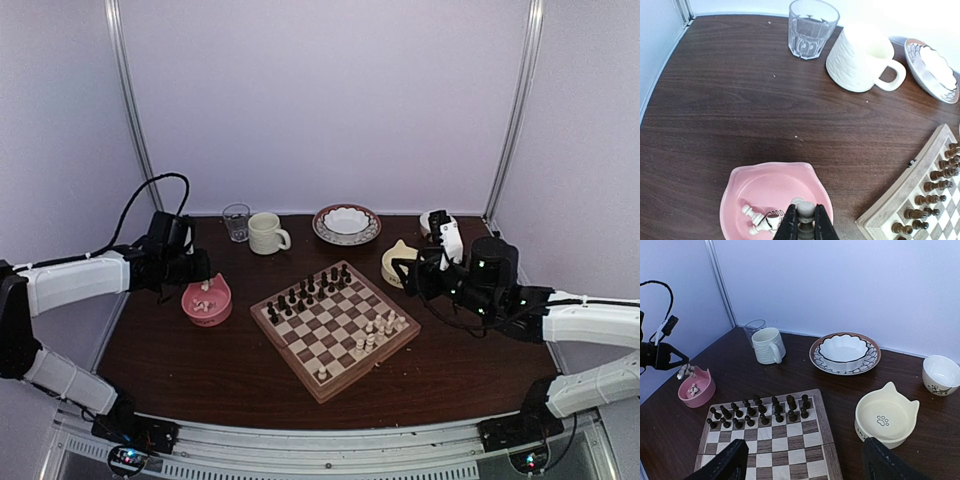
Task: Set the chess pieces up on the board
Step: Pick up the pawn from the chess pile.
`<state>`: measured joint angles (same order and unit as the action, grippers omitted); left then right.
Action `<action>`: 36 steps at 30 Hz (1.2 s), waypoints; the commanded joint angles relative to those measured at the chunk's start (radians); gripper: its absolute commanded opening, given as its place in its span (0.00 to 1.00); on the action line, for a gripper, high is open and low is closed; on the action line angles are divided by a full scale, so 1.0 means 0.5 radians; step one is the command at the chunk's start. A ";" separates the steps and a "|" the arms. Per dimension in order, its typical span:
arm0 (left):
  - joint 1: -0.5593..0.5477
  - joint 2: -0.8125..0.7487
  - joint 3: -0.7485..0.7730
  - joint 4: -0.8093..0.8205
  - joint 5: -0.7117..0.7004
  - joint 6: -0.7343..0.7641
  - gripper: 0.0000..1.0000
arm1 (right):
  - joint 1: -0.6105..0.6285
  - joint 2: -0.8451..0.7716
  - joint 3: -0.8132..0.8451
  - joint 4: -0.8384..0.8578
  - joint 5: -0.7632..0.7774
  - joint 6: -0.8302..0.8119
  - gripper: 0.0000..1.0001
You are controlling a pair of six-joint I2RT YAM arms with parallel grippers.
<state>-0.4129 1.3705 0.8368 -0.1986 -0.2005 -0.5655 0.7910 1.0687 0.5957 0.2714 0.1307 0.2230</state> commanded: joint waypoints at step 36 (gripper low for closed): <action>0.010 -0.197 -0.259 0.086 0.023 0.059 0.01 | -0.008 0.081 0.070 0.046 -0.333 -0.084 0.80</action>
<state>-0.4129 1.3190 0.7147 -0.2485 -0.3031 -0.5800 0.7914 1.1152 0.5999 0.2798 -0.0223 0.1864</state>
